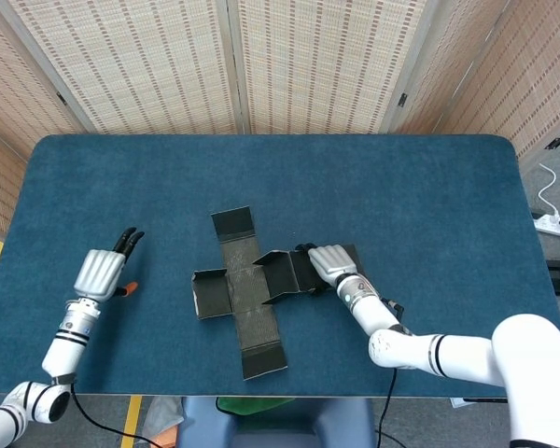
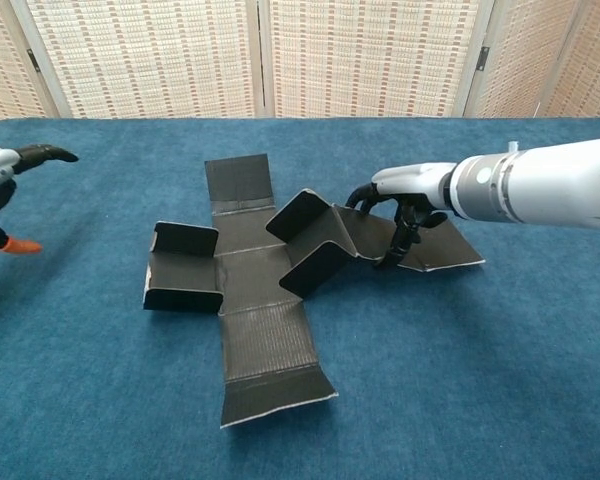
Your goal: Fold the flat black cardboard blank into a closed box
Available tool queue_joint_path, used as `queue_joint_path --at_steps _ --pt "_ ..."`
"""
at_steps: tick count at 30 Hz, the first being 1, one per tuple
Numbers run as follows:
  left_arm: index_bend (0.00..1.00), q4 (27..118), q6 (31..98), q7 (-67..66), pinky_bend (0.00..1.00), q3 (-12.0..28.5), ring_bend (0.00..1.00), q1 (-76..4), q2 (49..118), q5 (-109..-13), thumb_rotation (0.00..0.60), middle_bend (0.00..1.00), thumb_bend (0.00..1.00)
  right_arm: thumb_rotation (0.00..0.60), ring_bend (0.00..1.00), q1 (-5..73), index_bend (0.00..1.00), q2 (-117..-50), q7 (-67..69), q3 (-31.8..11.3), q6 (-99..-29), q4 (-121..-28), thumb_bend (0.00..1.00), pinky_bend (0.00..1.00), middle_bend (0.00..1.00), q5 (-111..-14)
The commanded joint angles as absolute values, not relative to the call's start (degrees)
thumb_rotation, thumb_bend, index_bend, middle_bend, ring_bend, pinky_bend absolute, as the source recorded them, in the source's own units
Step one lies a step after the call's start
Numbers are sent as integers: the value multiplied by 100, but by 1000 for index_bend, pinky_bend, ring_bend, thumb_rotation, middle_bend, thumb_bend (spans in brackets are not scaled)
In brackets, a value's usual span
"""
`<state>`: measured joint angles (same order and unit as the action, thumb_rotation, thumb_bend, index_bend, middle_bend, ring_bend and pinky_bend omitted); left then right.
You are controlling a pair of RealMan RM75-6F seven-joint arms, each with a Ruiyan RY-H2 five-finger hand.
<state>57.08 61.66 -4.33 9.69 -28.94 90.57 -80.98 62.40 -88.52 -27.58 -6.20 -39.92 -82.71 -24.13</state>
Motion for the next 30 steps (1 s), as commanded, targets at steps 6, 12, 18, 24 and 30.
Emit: queue_joint_path --at_steps 6,12,18,24,30 --pt "6 5550 5984 -826 806 902 697 -3143 9528 -7963 600 47 164 600 706 6218 368 -8753 -2688 -523 -4134 -8462 288 959 287 -2569" --pt "0 5754 6035 -691 802 805 686 -3245 9665 -8095 600 37 162 600 710 6222 368 -8791 -2670 -471 -4206 -8460 288 959 287 -2624" --pt "0 5887 5990 -454 797 752 677 -3374 9830 -8173 600 31 164 600 710 6217 368 -8855 -2634 -458 -4255 -8427 288 959 286 -2695" --pt "0 5944 5939 -124 798 836 665 -3509 9972 -8128 600 25 163 600 710 6207 368 -9040 -2536 -502 -4240 -8300 288 959 285 -2798" --pt "0 6420 5806 869 804 852 661 -3581 9763 -8175 600 15 163 600 710 6232 368 -9056 -2516 -601 -4339 -8388 289 959 286 -3114"
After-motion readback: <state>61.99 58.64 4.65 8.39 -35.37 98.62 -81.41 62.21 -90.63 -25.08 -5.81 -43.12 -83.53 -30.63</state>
